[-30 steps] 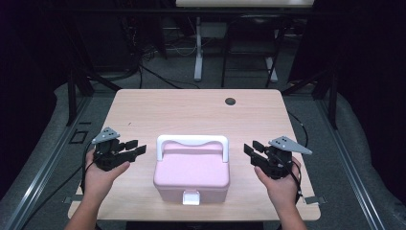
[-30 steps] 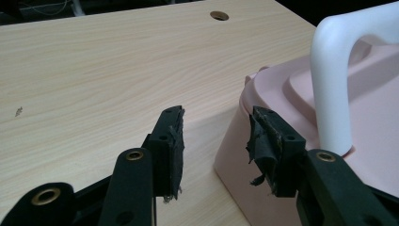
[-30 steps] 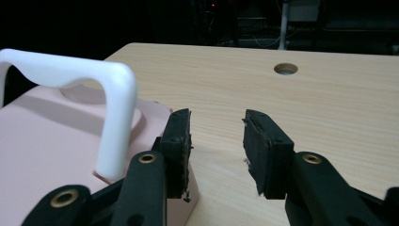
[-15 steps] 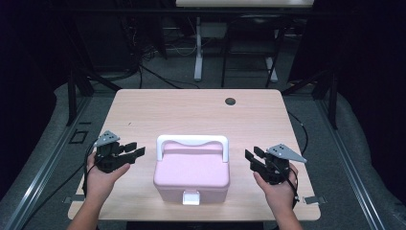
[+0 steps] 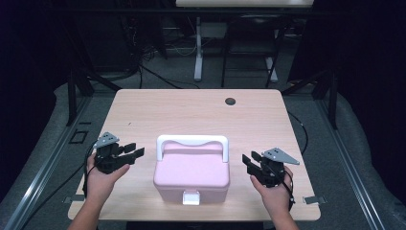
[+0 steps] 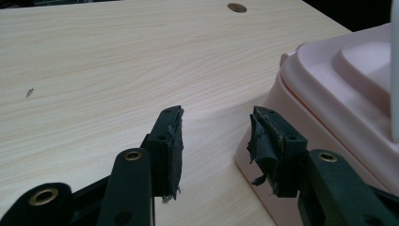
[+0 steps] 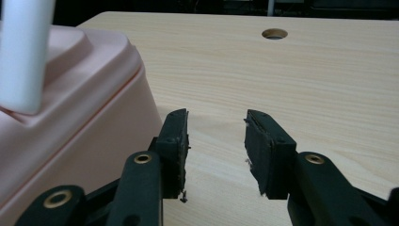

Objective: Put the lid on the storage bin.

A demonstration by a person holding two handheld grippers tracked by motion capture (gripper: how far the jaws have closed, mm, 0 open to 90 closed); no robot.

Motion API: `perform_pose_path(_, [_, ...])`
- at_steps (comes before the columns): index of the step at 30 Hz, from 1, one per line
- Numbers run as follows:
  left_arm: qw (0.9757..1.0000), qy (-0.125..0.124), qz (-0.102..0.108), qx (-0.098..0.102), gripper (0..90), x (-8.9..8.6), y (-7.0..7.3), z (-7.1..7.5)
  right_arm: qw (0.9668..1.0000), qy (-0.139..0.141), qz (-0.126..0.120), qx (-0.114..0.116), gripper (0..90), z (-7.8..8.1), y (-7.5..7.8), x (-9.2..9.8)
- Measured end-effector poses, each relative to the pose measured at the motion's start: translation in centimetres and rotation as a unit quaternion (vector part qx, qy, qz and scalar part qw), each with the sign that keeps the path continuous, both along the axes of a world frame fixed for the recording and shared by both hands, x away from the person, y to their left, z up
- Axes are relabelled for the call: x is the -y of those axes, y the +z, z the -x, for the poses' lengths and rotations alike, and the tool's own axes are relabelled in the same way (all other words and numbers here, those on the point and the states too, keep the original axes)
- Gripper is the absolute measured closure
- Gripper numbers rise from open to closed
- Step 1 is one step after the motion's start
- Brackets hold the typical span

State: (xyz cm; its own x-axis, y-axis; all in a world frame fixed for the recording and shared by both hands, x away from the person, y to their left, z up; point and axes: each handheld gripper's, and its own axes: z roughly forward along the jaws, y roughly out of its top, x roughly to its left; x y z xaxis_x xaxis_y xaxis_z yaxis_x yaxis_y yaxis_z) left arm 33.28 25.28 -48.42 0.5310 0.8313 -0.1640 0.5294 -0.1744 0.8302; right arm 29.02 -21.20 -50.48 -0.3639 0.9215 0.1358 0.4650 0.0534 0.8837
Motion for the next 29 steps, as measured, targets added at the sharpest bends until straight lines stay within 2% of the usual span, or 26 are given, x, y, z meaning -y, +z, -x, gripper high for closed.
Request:
perform_pose_path(10, [0.9998,0.002,-0.005,-0.016,51.5,-0.1,-1.1,-0.7,0.9998,-0.003,0.014,-0.01,53.6,-0.5,-0.9,-0.1])
perform_pose_path(13, [0.9998,-0.002,-0.011,-0.018,50.2,0.1,-1.3,-0.7,0.9997,0.004,0.008,-0.021,51.2,-0.7,-1.1,0.1])
perform_pose_path(17, [0.9998,-0.005,-0.007,-0.017,49.4,0.2,-1.2,-0.7,0.9994,0.003,0.006,-0.033,48.6,-0.9,-1.4,0.3])
perform_pose_path(25, [0.9997,-0.006,-0.004,-0.023,48.3,0.3,-1.4,-1.3,0.9993,0.012,0.017,-0.031,42.6,-1.1,-2.1,0.6])
perform_pose_path(29, [0.9997,-0.007,-0.004,-0.023,48.3,0.4,-1.5,-1.6,0.9987,0.017,0.016,-0.045,42.7,-1.1,-2.5,0.8])
